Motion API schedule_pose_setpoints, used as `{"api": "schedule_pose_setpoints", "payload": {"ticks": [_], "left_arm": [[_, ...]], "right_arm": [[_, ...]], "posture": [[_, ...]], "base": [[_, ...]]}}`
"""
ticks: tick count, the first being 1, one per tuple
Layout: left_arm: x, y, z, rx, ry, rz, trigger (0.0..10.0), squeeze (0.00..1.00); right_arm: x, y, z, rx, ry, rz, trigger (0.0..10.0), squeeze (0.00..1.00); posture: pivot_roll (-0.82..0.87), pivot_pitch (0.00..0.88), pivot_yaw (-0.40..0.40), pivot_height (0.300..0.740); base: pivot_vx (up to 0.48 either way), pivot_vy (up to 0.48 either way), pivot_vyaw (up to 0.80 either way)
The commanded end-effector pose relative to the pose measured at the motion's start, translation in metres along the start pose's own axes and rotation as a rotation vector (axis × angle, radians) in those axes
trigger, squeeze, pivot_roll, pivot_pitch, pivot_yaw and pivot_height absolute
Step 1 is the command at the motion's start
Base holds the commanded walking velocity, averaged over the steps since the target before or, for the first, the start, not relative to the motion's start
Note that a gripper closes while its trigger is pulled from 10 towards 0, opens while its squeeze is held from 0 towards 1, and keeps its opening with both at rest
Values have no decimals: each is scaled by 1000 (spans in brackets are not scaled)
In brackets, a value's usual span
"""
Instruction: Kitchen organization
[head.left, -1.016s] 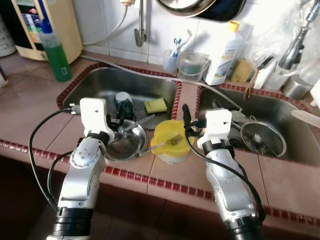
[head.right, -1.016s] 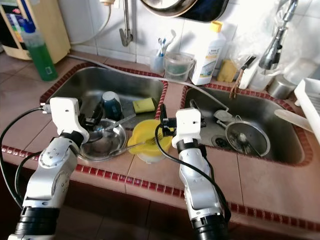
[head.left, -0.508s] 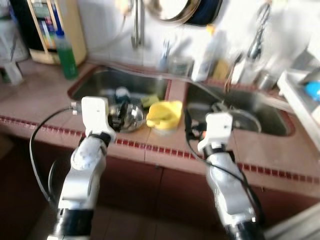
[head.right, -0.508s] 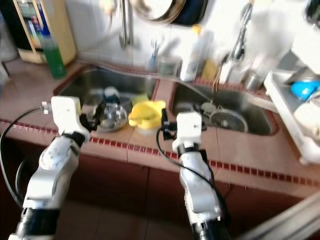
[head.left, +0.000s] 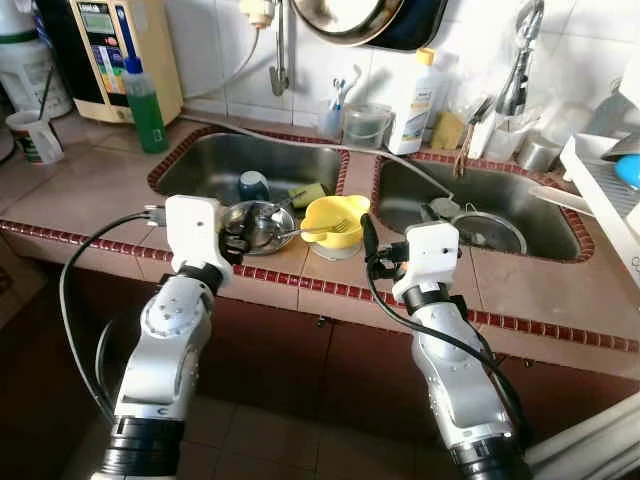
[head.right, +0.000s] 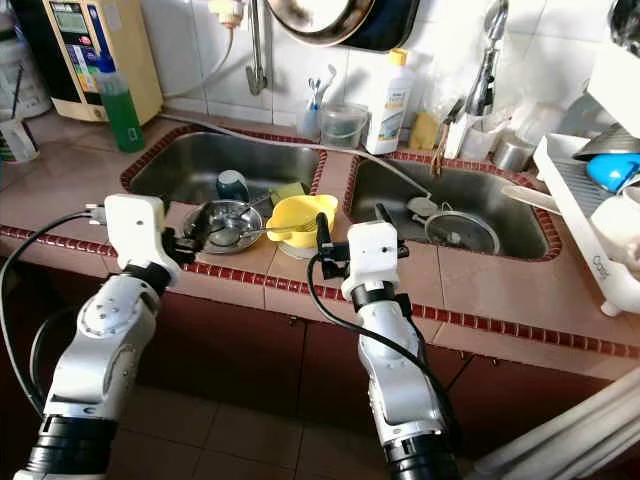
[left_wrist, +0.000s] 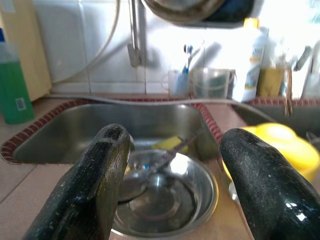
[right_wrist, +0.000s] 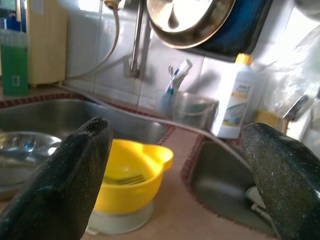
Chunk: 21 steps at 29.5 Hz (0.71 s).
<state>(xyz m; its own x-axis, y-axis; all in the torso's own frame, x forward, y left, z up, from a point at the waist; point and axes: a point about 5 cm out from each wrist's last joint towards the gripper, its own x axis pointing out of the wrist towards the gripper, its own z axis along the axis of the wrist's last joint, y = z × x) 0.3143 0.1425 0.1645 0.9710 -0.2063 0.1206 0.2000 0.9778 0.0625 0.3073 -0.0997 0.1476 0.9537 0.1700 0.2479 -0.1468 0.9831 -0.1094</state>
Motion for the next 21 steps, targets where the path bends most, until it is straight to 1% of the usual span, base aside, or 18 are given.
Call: {"api": "schedule_pose_setpoints", "payload": {"ticks": [1,2,4,6,12,21], "left_arm": [[-1,-6,1,36,-12,-55,10000,0],[-1,-6,1,36,-12,-55,10000,0],[-3,-10,-1,54,-9,-92,10000,0],[-3,-11,-2,62,-7,-108,10000,0],[1,-14,1,41,-24,-113,10000,0],[1,-17,1,19,-31,-92,10000,0]], "right_arm": [[-3,0,-5,-6,15,15,10000,0],[-3,0,-5,-6,15,15,10000,0],[-4,0,-6,-5,16,20,10000,0],[-4,-3,-7,-24,27,10,10000,0],[-4,-6,-9,-6,47,-15,10000,0],[-5,-6,-9,-7,49,-15,10000,0]], "posture": [[-171,17,-49,740],[-171,17,-49,740],[-173,21,-47,740],[-177,25,-44,740],[-185,28,-36,740],[-186,29,-38,740]], "base": [[0,0,0],[0,0,0],[0,0,0],[0,0,0],[0,0,0],[0,0,-713]]}}
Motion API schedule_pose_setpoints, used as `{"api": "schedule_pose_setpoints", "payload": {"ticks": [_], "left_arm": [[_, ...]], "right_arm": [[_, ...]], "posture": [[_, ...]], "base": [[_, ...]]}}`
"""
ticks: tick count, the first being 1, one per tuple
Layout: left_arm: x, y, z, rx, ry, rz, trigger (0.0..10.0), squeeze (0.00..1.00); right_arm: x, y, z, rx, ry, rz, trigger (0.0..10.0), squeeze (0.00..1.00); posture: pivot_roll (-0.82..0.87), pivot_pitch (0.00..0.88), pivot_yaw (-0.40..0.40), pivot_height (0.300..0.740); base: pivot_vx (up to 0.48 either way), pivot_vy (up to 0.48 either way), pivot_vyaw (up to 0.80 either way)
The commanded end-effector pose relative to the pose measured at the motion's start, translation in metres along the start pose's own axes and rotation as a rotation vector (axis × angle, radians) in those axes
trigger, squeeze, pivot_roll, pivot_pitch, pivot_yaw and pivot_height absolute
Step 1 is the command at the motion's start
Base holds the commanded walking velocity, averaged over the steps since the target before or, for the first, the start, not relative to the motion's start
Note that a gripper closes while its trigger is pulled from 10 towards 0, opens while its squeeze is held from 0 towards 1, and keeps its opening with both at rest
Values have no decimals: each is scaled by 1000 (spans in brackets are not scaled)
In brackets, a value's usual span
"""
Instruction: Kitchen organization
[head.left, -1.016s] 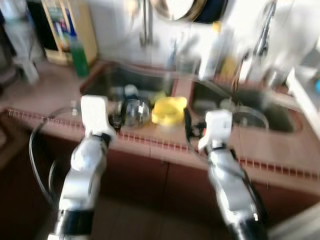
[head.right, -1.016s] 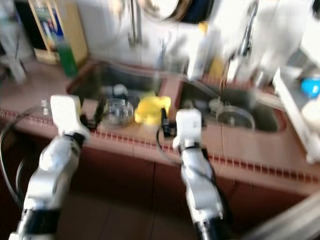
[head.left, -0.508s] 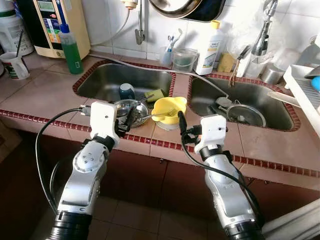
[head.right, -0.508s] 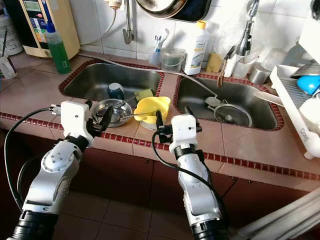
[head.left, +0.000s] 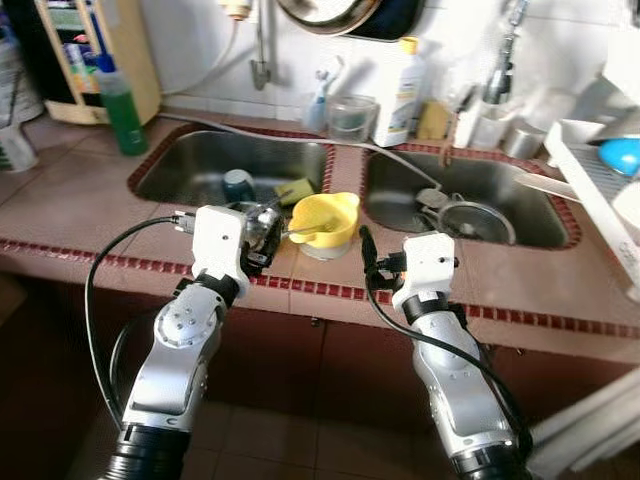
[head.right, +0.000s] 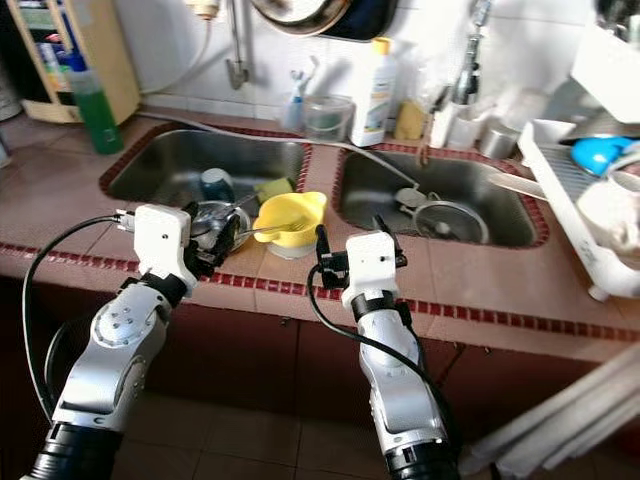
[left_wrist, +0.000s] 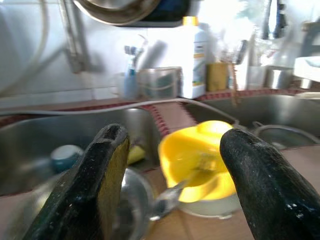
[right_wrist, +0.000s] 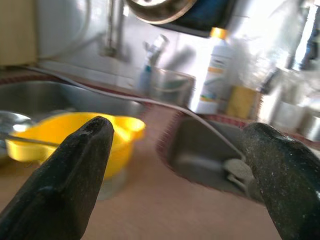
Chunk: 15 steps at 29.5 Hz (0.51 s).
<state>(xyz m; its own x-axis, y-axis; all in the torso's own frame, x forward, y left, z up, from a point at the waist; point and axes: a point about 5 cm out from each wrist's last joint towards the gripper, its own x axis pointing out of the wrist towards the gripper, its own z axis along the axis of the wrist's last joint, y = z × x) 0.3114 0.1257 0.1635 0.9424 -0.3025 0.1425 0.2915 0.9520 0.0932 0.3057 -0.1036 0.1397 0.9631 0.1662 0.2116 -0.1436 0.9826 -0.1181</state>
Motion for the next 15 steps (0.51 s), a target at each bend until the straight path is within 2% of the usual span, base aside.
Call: {"api": "schedule_pose_setpoints", "payload": {"ticks": [1,9,12,15], "left_arm": [[0,0,0,2,0,8,10000,0],[-2,6,2,-3,-7,25,10000,0],[-1,9,3,4,-12,51,10000,0],[0,8,4,-33,-30,50,10000,0]], "right_arm": [[0,-3,-2,2,11,-14,10000,0],[2,0,-1,6,12,9,10000,0],[2,2,-1,12,15,18,10000,0],[2,4,-1,11,14,25,10000,0]], "posture": [[-186,29,-38,740],[-179,27,-46,740],[-178,26,-50,740],[-178,25,-50,740]], "base": [[0,0,-731],[0,0,-630],[0,-441,-729],[0,0,-721]]}}
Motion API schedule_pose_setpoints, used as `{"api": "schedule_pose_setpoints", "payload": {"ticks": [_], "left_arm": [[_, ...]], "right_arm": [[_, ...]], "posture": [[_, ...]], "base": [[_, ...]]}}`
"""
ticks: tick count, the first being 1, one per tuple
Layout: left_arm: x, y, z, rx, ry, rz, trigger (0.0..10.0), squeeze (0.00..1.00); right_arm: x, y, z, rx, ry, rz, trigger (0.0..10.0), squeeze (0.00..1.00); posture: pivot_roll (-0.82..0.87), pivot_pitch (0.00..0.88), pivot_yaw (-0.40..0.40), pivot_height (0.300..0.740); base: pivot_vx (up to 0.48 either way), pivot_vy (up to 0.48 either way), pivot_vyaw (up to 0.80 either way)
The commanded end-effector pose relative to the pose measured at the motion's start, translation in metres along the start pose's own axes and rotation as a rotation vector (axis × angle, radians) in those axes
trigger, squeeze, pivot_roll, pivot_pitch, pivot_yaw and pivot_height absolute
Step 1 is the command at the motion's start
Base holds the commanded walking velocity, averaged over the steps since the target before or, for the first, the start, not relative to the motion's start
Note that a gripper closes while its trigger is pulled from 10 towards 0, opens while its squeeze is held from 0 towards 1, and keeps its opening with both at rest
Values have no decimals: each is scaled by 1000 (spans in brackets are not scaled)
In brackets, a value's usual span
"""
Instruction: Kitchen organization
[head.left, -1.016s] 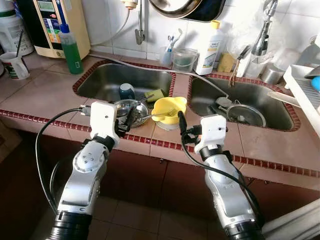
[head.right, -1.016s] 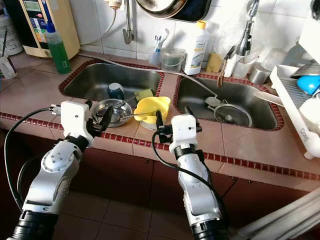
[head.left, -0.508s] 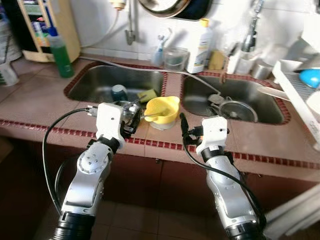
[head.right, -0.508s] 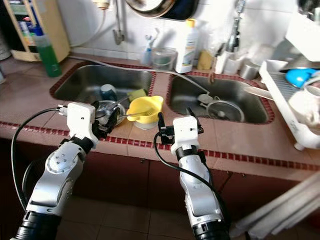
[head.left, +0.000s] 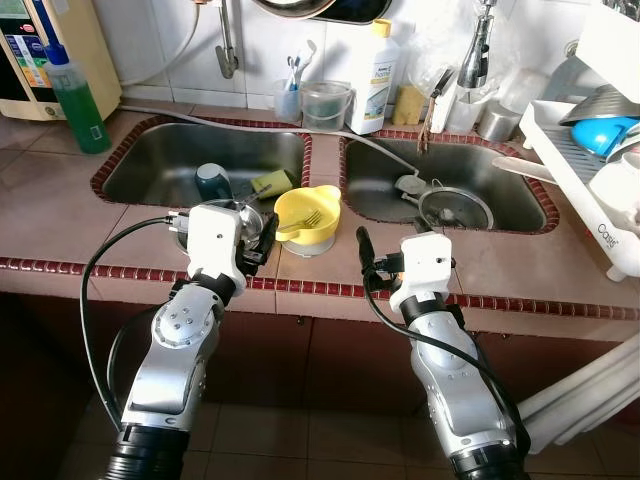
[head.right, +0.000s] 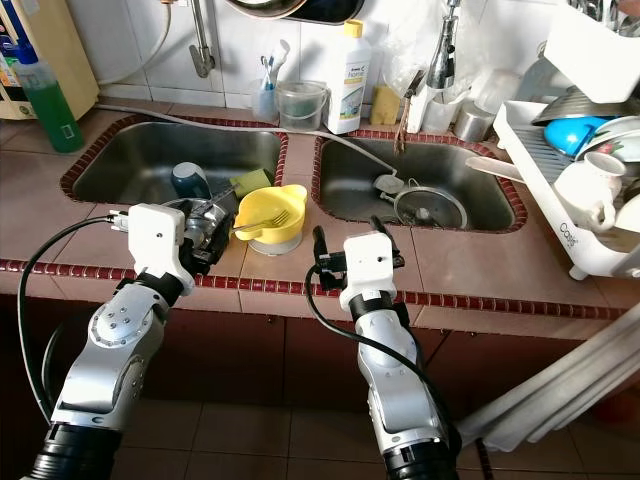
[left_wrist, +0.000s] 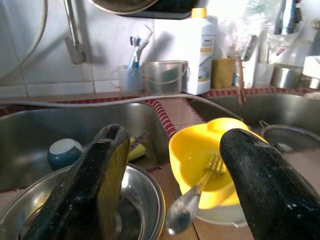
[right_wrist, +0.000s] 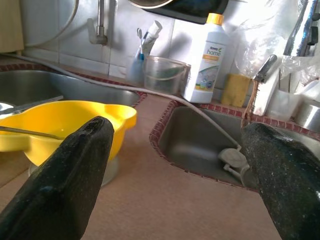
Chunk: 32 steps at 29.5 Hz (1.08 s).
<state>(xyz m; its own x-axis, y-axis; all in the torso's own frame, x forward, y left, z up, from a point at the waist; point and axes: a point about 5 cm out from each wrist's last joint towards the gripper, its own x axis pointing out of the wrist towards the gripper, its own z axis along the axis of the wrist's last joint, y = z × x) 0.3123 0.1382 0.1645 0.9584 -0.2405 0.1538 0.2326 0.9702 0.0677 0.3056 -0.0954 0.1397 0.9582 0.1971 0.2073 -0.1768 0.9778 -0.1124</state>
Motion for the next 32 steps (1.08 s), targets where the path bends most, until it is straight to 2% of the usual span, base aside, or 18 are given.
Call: {"api": "schedule_pose_setpoints", "payload": {"ticks": [1,9,14,21,25,31,32], "left_arm": [[2,-5,4,-17,-23,-15,10000,0],[2,-2,6,24,-25,-36,10000,0],[5,12,10,46,-34,-16,10000,0],[9,38,18,137,-44,-8,10000,0],[11,49,20,201,-40,-33,10000,0],[9,47,16,237,-24,-107,10000,0],[8,43,14,244,-20,-135,10000,0]], "right_arm": [[0,-5,-1,-2,13,-7,10000,0],[-2,-3,1,1,-12,4,10000,0],[-6,-1,2,-4,-21,41,10000,0],[-15,1,0,-16,-17,112,10000,0],[-24,7,1,0,-18,181,10000,0],[-39,17,2,40,-15,277,10000,0],[-43,19,1,59,-5,310,10000,373]], "posture": [[-178,25,-50,740],[-180,18,-51,740],[-179,19,-51,740],[-184,35,-49,740],[-190,45,-49,740],[-201,55,-42,740],[-203,59,-42,740]], "base": [[0,0,-719],[0,0,-505],[0,0,0],[0,0,0],[0,0,0],[0,0,0],[0,0,0]]}}
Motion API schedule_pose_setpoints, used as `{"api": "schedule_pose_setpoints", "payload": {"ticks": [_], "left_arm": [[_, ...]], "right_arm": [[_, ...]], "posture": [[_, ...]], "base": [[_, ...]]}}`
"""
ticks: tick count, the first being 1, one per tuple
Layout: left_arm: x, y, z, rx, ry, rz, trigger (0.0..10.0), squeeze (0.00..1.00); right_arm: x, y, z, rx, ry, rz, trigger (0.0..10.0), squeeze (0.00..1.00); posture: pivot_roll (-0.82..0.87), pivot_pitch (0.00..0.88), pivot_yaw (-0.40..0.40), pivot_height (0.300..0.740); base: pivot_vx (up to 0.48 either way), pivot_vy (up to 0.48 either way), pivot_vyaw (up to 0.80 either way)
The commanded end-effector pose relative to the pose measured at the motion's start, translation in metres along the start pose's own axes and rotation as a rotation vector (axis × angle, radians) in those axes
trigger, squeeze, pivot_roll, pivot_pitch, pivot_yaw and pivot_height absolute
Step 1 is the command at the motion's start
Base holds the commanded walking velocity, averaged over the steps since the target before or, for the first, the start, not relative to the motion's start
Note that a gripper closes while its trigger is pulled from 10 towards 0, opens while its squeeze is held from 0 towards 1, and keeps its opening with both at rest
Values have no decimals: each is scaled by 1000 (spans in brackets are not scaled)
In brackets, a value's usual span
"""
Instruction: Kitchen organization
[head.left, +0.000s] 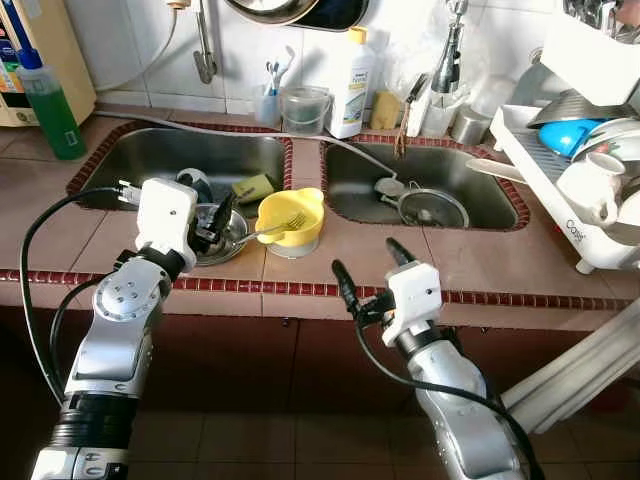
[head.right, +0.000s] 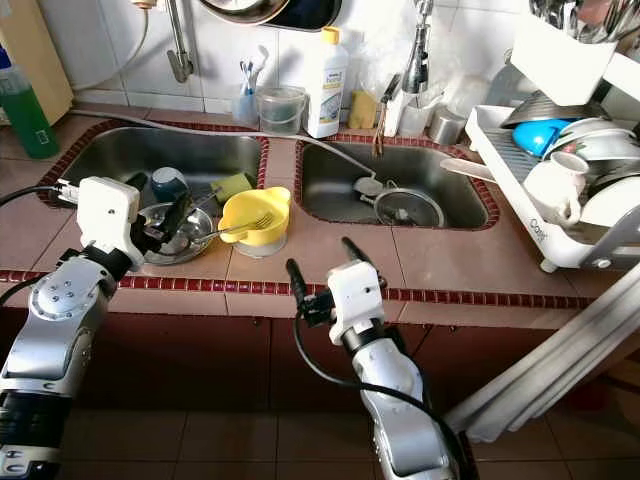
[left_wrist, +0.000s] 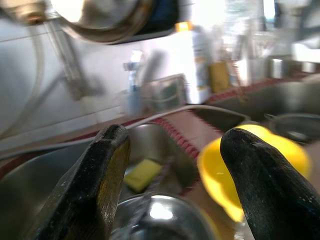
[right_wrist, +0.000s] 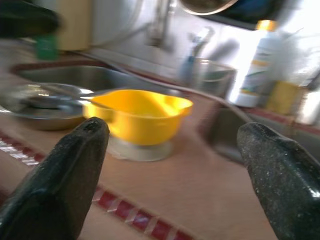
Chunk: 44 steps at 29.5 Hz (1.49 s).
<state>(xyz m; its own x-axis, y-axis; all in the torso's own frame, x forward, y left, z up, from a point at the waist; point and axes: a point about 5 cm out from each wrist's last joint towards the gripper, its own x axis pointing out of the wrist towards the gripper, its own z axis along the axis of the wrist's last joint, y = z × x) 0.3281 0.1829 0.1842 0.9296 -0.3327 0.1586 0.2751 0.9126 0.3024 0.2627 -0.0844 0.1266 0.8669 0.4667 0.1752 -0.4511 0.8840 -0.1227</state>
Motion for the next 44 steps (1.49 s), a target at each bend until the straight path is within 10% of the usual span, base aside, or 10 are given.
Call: {"api": "schedule_pose_setpoints", "payload": {"ticks": [1,7,8,9,44], "left_arm": [[1,-8,-1,14,-3,-58,10000,0],[1,-17,-4,14,-7,-124,10000,0],[1,-19,-5,12,-5,-137,10000,0],[0,-20,-6,15,-5,-146,10000,0],[2,-28,-25,52,73,-197,10000,0]], "right_arm": [[-4,2,3,23,0,41,10000,1000],[-11,3,2,-25,15,84,10000,1000],[-12,3,1,-35,19,94,10000,784],[-13,3,0,-42,23,100,10000,0],[-27,20,7,5,33,220,10000,0]], "posture": [[-203,59,-42,740],[-205,70,-38,740],[-205,70,-38,740],[-205,71,-38,740],[-218,86,-22,740]], "base": [[0,0,0],[0,0,0],[0,0,0],[0,0,0],[0,0,0]]}}
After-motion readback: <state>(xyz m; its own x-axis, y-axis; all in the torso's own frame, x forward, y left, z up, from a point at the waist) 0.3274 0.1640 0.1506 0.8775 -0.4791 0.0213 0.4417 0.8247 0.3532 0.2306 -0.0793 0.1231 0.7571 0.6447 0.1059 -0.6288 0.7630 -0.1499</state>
